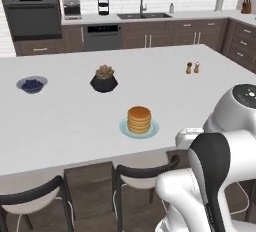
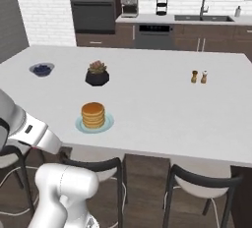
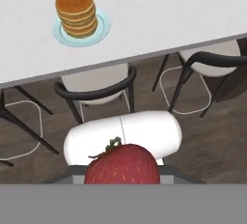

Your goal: Take the strawberry from the fridge and place it on top of the pancake, located on the dining counter.

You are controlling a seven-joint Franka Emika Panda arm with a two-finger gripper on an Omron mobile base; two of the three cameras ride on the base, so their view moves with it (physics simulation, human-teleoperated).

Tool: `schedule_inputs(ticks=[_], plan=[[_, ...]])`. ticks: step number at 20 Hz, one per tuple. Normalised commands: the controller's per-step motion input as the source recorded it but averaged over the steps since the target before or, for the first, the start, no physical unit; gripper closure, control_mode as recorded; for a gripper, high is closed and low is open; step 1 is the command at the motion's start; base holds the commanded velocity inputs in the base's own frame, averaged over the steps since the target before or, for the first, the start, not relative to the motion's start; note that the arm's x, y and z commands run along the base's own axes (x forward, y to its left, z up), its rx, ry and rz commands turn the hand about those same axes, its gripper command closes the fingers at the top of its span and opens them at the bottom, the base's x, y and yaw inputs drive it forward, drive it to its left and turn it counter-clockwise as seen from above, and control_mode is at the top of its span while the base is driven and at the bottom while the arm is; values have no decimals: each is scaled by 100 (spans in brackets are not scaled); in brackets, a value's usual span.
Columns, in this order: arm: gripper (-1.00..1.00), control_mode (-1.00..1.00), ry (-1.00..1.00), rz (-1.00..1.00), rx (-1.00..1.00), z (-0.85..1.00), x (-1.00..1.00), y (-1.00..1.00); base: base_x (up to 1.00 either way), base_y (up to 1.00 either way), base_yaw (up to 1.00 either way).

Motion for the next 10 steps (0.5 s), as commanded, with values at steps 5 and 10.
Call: schedule_inputs(ticks=[5, 10], plan=[[100, 100, 0, 0, 0, 0, 0, 0, -31, 31, 3], [100, 100, 0, 0, 0, 0, 0, 0, 34, 52, 0]])
